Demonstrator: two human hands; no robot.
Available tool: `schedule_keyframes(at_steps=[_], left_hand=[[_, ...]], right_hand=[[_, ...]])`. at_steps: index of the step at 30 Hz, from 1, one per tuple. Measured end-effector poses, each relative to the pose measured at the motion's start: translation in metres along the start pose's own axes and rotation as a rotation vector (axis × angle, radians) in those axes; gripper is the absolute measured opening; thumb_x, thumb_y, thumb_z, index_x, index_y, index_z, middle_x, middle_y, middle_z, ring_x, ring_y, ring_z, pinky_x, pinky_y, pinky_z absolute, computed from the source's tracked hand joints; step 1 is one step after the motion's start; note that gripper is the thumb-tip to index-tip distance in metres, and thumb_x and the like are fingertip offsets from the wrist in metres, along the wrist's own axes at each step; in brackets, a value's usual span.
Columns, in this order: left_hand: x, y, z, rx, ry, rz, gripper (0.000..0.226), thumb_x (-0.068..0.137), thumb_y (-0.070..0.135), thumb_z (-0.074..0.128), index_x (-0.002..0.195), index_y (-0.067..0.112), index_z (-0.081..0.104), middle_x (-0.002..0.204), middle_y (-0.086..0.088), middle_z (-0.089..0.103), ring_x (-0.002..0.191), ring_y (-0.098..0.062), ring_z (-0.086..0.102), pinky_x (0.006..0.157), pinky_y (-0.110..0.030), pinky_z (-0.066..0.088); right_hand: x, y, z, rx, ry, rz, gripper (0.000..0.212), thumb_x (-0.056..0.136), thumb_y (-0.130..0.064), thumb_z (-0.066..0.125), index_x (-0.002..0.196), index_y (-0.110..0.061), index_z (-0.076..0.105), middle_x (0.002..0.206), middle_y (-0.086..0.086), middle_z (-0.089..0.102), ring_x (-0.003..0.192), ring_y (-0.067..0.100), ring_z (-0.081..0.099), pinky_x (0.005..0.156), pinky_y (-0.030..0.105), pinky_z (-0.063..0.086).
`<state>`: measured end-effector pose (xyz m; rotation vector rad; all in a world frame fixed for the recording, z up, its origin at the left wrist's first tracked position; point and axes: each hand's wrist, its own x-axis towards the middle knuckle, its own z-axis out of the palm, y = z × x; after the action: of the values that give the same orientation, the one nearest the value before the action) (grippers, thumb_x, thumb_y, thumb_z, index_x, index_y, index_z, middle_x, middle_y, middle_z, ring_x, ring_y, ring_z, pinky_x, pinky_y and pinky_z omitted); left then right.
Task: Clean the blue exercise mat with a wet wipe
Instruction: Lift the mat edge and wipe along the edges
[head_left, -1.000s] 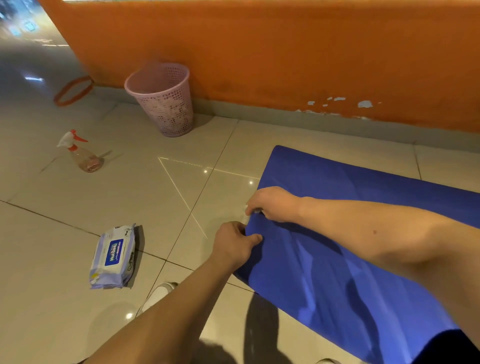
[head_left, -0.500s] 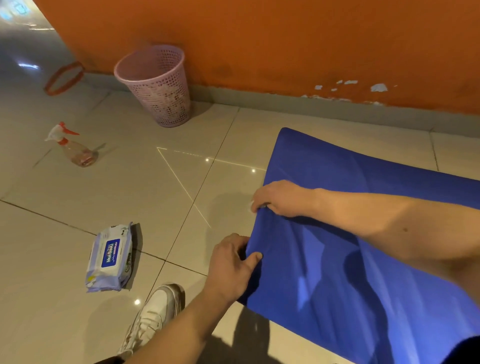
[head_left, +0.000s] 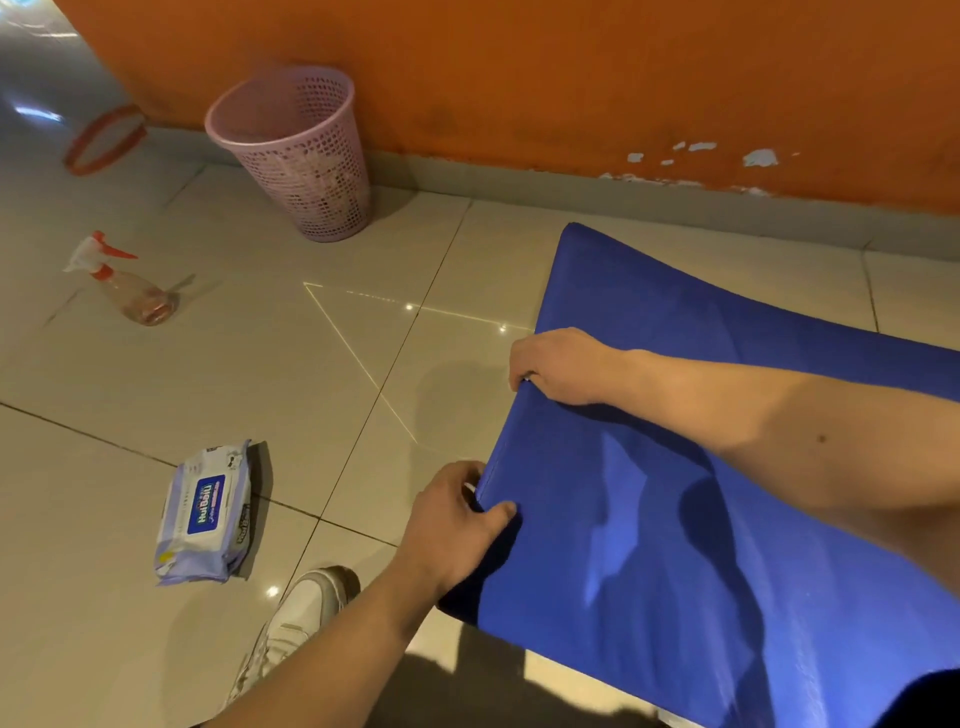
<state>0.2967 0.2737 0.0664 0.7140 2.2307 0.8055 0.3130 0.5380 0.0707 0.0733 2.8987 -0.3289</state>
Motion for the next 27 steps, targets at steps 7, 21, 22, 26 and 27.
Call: schedule_keyframes(at_steps=[7, 21, 22, 26, 27], left_hand=[[0.06, 0.051, 0.013, -0.019, 0.02, 0.041, 0.015, 0.084, 0.028, 0.073, 0.096, 0.02, 0.068, 0.085, 0.006, 0.07, 0.077, -0.017, 0.065, 0.068, -0.029, 0.05], [0.051, 0.042, 0.016, 0.093, 0.12, 0.223, 0.01, 0.087, 0.025, 0.069, 0.096, 0.02, 0.069, 0.088, 0.007, 0.063, 0.082, -0.017, 0.059, 0.078, -0.037, 0.052], [0.051, 0.041, 0.016, 0.09, 0.118, 0.229, 0.01, 0.087, 0.025, 0.069, 0.096, 0.02, 0.069, 0.089, 0.007, 0.063, 0.083, -0.017, 0.06, 0.078, -0.037, 0.052], [0.052, 0.042, 0.017, 0.093, 0.118, 0.254, 0.009, 0.087, 0.025, 0.068, 0.094, 0.02, 0.068, 0.087, 0.006, 0.062, 0.082, -0.017, 0.059, 0.078, -0.039, 0.052], [0.052, 0.042, 0.017, 0.095, 0.121, 0.259, 0.008, 0.086, 0.025, 0.068, 0.093, 0.02, 0.068, 0.086, 0.006, 0.061, 0.081, -0.017, 0.058, 0.078, -0.039, 0.052]], right_hand=[[-0.016, 0.01, 0.013, -0.075, 0.433, -0.127, 0.039, 0.086, 0.001, 0.054, 0.095, -0.028, 0.078, 0.092, -0.017, 0.07, 0.102, 0.014, 0.047, 0.091, 0.033, 0.027], [-0.011, 0.045, 0.012, 0.072, 0.333, 0.008, 0.041, 0.093, -0.009, 0.054, 0.13, -0.02, 0.067, 0.144, 0.008, 0.052, 0.139, 0.024, 0.039, 0.11, 0.03, 0.019], [-0.014, 0.046, 0.014, 0.134, 0.343, 0.011, 0.037, 0.095, -0.014, 0.056, 0.131, -0.018, 0.067, 0.143, 0.006, 0.054, 0.14, 0.019, 0.037, 0.111, 0.029, 0.017], [-0.018, 0.039, 0.018, 0.289, 0.47, 0.041, 0.026, 0.102, -0.03, 0.058, 0.119, -0.018, 0.074, 0.128, -0.007, 0.068, 0.136, 0.01, 0.046, 0.112, 0.022, 0.015], [-0.016, 0.035, 0.021, 0.308, 0.486, 0.024, 0.025, 0.102, -0.028, 0.057, 0.115, -0.018, 0.076, 0.124, -0.007, 0.07, 0.134, 0.011, 0.051, 0.112, 0.017, 0.015]])
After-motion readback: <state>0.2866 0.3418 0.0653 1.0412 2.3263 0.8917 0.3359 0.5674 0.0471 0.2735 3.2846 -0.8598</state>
